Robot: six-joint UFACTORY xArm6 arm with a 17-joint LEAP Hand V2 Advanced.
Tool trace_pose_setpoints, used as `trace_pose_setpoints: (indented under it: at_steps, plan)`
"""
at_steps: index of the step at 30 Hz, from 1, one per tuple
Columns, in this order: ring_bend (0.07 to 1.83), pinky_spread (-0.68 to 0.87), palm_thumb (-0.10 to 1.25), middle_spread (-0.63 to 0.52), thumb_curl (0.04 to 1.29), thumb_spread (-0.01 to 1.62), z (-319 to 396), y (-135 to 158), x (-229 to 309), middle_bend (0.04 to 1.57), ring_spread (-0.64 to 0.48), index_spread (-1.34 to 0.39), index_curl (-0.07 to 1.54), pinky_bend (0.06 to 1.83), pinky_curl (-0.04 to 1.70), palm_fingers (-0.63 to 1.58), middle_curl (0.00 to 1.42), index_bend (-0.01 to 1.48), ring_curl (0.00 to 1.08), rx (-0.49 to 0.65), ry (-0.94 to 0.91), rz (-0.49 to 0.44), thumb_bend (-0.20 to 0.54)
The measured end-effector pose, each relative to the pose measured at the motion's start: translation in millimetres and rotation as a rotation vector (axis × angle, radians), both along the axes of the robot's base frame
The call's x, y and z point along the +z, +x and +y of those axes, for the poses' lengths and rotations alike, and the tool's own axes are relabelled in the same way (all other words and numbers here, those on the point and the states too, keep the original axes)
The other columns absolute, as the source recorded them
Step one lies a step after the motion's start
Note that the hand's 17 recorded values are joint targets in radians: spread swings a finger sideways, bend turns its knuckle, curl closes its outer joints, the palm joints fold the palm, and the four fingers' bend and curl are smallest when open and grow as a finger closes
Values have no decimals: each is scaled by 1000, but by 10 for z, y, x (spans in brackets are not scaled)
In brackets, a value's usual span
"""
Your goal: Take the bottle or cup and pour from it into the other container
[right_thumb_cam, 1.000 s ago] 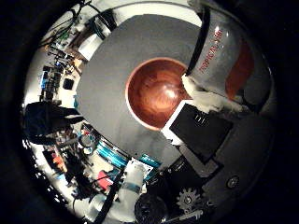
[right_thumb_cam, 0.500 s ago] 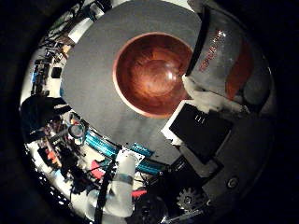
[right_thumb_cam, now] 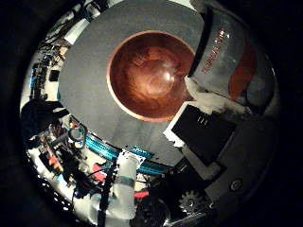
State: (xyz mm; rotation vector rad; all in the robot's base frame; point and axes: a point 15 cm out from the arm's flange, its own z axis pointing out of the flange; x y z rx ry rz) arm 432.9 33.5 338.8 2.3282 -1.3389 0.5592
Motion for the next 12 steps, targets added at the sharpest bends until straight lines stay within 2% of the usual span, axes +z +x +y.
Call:
trace_pose_setpoints:
  at_steps: [12]
  plan:
    - [1297,-249,974,-125,941,297,7,22,-43,1376,-244,-209,846,1224,982,1112,802,1148,870,-7,11,1,-24]
